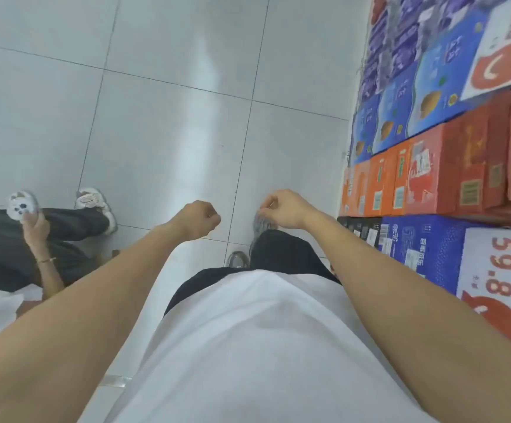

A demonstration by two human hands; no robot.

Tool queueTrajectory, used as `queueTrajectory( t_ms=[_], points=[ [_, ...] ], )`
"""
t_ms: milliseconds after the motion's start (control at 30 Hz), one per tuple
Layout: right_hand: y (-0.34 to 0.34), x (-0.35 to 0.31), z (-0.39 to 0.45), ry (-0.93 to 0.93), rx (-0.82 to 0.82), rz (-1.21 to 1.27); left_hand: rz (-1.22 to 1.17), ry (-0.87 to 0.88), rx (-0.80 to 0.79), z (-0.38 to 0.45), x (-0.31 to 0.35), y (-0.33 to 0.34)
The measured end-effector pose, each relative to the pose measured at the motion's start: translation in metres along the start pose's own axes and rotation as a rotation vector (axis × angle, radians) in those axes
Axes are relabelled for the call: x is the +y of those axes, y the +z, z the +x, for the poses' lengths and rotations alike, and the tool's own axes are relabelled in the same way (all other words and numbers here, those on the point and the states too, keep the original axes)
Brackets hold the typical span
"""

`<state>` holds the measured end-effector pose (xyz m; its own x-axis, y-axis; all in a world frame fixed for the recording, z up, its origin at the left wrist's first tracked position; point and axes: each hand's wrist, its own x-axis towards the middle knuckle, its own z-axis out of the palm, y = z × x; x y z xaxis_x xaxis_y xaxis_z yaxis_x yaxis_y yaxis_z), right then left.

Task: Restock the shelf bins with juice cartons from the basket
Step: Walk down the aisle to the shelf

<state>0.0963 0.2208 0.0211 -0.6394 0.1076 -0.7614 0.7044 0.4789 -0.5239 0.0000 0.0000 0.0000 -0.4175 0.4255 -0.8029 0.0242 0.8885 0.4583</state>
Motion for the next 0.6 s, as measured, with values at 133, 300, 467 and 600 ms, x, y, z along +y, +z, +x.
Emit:
queueTrajectory(
  t_ms=[133,300,467,600],
  points=[
    [-0.042,-0.044,0.064,-0.017,-0.046,-0.044,-0.089,-0.084,0.015,0.04,0.007,-0.055],
    [-0.106,-0.109,0.156,-0.04,-0.106,-0.096,-0.174,-0.144,0.078,0.1,0.028,-0.143],
    [-0.168,-0.191,0.239,-0.092,-0.19,-0.197,-0.237,-0.148,0.161,0.14,0.049,-0.235],
    [-0.208,-0.262,0.302,-0.105,-0.232,-0.208,-0.287,-0.144,0.204,0.177,0.053,-0.308]
  ],
)
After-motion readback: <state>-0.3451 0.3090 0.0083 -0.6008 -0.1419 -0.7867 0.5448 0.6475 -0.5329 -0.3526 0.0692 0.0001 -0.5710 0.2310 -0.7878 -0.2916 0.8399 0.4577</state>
